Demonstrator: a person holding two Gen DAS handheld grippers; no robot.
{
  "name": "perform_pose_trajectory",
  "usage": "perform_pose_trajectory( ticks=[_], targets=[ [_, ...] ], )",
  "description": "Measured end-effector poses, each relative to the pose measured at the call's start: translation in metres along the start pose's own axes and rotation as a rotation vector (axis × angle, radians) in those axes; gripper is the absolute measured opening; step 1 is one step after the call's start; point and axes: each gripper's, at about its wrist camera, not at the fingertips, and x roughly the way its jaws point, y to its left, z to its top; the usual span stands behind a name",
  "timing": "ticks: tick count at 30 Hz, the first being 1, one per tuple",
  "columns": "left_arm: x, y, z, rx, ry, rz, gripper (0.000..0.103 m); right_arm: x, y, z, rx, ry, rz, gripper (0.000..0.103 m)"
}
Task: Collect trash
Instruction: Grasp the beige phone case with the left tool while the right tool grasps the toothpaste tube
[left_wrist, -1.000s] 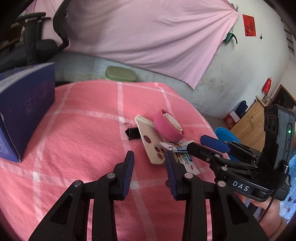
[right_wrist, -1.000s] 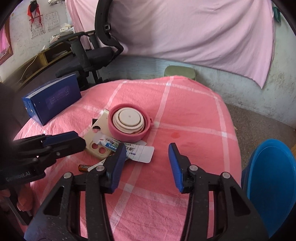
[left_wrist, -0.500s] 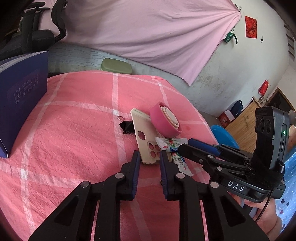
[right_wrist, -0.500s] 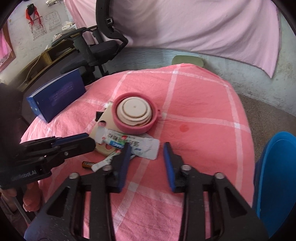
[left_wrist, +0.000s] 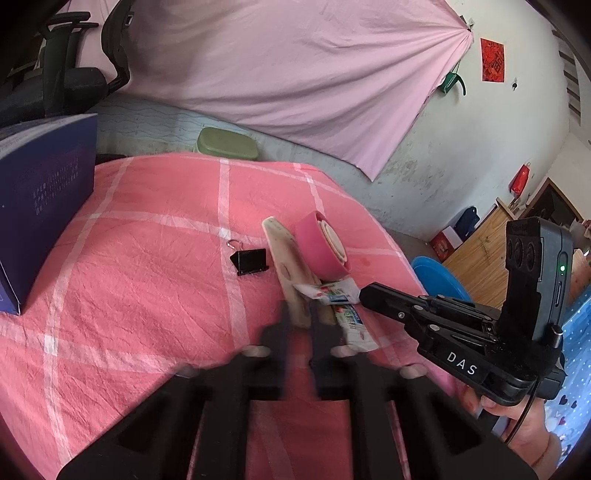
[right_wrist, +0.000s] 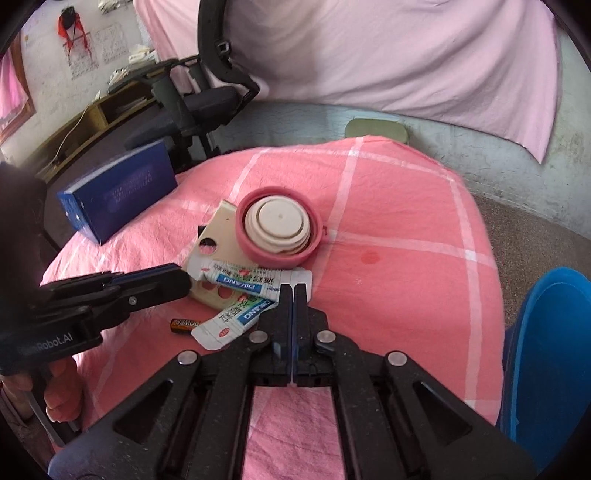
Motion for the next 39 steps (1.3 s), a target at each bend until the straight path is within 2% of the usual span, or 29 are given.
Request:
perform_pose_trajectory(
  ticks=[3, 5, 7, 8, 14, 21, 27, 31, 32, 34, 39],
  targets=[
    [-0.001, -0.001, -0.002, 0.012, 0.000, 0.025, 0.002, -0.005, -0.003, 0.000, 0.010, -0.020, 0.016, 0.031],
    [-0.002, 0.001, -0.002, 0.001, -0.004, 0.010, 0.001, -0.006, 0.000, -0.001, -0.001, -0.017, 0.013, 0.041],
    [-0.005, 0.001, -0.003, -0.006, -0.015, 0.009, 0.001, -0.008, 0.004, -0.003, -0.027, -0.013, 0.005, 0.061],
    [-0.006, 0.002, -0.004, -0.005, -0.020, 0.011, 0.001, -0.009, 0.007, -0.003, -0.043, -0.016, -0.002, 0.064],
    [-0.017, 0.001, -0.006, 0.005, -0.045, 0.077, 0.001, -0.005, 0.018, -0.005, -0.112, 0.003, -0.018, 0.070],
    [-0.023, 0.011, -0.006, -0.005, -0.050, 0.114, 0.001, 0.002, 0.023, 0.000, -0.145, 0.012, -0.057, 0.080],
    [-0.025, 0.021, -0.005, -0.039, -0.034, 0.104, 0.001, 0.011, 0.027, 0.008, -0.176, 0.025, -0.097, 0.081],
    [-0.025, 0.019, -0.004, -0.037, -0.021, 0.098, 0.001, 0.019, 0.027, 0.010, -0.184, 0.044, -0.087, 0.078],
    [-0.024, 0.019, -0.004, -0.037, -0.016, 0.097, 0.001, 0.020, 0.026, 0.011, -0.177, 0.047, -0.076, 0.077],
    [-0.023, 0.021, -0.003, -0.044, -0.006, 0.092, 0.001, 0.022, 0.024, 0.012, -0.166, 0.055, -0.055, 0.063],
    [-0.017, 0.034, 0.002, -0.085, 0.030, 0.059, 0.002, 0.022, 0.013, 0.012, -0.110, 0.060, -0.006, 0.050]
  ],
)
